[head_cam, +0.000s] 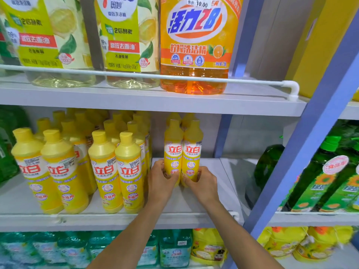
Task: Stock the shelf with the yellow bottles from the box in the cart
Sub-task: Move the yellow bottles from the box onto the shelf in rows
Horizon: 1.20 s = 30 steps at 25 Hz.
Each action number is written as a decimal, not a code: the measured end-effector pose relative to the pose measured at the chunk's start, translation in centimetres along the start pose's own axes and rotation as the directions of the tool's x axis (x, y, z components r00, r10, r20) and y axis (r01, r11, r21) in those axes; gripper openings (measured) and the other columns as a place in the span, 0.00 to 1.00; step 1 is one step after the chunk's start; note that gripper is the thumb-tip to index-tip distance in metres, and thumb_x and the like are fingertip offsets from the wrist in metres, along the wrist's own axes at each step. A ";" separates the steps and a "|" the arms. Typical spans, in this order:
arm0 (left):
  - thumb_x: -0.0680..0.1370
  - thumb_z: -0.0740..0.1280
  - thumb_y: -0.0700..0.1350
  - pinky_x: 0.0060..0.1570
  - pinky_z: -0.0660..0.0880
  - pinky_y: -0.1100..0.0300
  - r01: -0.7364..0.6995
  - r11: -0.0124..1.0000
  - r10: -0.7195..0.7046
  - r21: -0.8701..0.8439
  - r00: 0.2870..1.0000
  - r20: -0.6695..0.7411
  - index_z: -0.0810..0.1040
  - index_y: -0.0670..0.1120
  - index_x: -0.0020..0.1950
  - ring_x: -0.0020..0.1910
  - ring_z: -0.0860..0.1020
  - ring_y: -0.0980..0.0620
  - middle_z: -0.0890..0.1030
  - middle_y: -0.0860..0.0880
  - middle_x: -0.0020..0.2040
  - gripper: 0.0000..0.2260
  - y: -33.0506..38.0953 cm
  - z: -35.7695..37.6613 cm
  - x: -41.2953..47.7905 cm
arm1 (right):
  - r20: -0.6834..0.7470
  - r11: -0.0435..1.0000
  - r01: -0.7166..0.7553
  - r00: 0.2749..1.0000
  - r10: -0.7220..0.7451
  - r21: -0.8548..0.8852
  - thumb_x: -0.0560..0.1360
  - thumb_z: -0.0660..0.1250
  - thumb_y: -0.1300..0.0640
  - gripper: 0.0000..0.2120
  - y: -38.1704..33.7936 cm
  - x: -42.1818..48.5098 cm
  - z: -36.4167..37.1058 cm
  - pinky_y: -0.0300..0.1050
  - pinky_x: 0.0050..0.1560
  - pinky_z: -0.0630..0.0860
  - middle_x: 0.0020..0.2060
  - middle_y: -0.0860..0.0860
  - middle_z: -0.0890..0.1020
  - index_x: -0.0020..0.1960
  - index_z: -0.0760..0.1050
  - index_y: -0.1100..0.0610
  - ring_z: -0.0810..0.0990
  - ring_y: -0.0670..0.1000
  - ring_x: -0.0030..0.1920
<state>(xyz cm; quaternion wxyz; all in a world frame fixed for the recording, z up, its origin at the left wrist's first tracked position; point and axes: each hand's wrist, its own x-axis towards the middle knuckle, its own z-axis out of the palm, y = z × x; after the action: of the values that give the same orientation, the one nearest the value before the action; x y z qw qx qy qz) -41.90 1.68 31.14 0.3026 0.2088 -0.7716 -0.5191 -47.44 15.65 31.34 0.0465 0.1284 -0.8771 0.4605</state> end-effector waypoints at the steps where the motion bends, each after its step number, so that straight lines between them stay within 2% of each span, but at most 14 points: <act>1: 0.70 0.79 0.43 0.46 0.81 0.62 0.010 1.000 -0.010 -0.005 1.000 -0.014 0.75 0.49 0.57 0.46 0.83 0.57 0.84 0.52 0.50 0.19 0.0 0.3 0.4 | 0.003 1.000 -0.005 1.000 0.005 0.001 0.69 0.78 0.42 0.24 -0.1 0.5 0.1 0.45 0.52 0.79 0.52 0.50 0.84 0.58 0.77 0.53 0.82 0.52 0.52; 6: 0.68 0.80 0.45 0.47 0.81 0.57 0.036 0.998 -0.033 0.045 0.997 -0.067 0.72 0.53 0.53 0.47 0.82 0.53 0.83 0.51 0.51 0.21 0.1 1.6 2.1 | 0.011 0.999 -0.047 0.999 0.047 -0.008 0.70 0.78 0.43 0.23 -0.5 2.8 0.9 0.46 0.54 0.79 0.53 0.51 0.84 0.58 0.77 0.53 0.82 0.52 0.54; 10: 0.70 0.80 0.45 0.47 0.78 0.60 0.041 0.996 -0.035 0.078 0.997 -0.076 0.73 0.51 0.54 0.48 0.82 0.50 0.83 0.49 0.51 0.19 0.4 2.2 3.1 | 0.003 0.997 -0.080 0.997 0.080 -0.017 0.70 0.77 0.42 0.24 -0.6 4.1 1.5 0.48 0.55 0.80 0.54 0.51 0.84 0.59 0.77 0.53 0.82 0.53 0.55; 15: 0.68 0.81 0.47 0.51 0.82 0.50 0.063 0.994 -0.054 0.090 0.994 -0.095 0.76 0.47 0.57 0.51 0.82 0.47 0.83 0.46 0.53 0.23 -0.2 2.7 4.3 | -0.012 0.995 -0.085 0.996 0.084 -0.046 0.70 0.77 0.42 0.24 -0.7 5.0 1.9 0.49 0.58 0.80 0.55 0.52 0.84 0.60 0.78 0.54 0.82 0.54 0.56; 21: 0.68 0.81 0.50 0.51 0.83 0.49 0.055 0.993 -0.047 0.105 0.996 -0.076 0.75 0.50 0.58 0.51 0.83 0.49 0.83 0.47 0.54 0.23 -0.8 2.7 4.8 | -0.015 0.997 -0.072 0.997 0.072 -0.004 0.70 0.78 0.42 0.23 -0.5 5.1 1.8 0.46 0.53 0.80 0.52 0.50 0.85 0.58 0.79 0.54 0.83 0.51 0.51; 24: 0.68 0.81 0.52 0.51 0.84 0.49 0.060 0.992 -0.053 0.113 0.997 -0.061 0.72 0.54 0.56 0.50 0.83 0.50 0.83 0.49 0.54 0.23 -0.8 2.6 4.8 | -0.002 0.997 -0.073 0.997 0.073 0.009 0.70 0.78 0.42 0.24 -0.5 5.1 1.8 0.46 0.55 0.81 0.53 0.50 0.85 0.59 0.79 0.54 0.83 0.51 0.52; 30: 0.71 0.79 0.51 0.53 0.83 0.49 0.050 0.995 -0.047 0.084 0.998 -0.041 0.74 0.51 0.60 0.53 0.83 0.50 0.83 0.49 0.57 0.22 -1.2 2.5 4.8 | -0.006 0.998 -0.063 0.998 0.063 0.006 0.70 0.78 0.42 0.25 -0.5 5.2 1.9 0.48 0.56 0.82 0.53 0.50 0.85 0.60 0.79 0.55 0.83 0.52 0.52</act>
<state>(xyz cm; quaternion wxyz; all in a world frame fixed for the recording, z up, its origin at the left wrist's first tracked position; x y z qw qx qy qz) -47.16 -0.12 30.57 0.2959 0.2502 -0.7816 -0.4889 -52.27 12.86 31.66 0.0341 0.0993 -0.8793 0.4645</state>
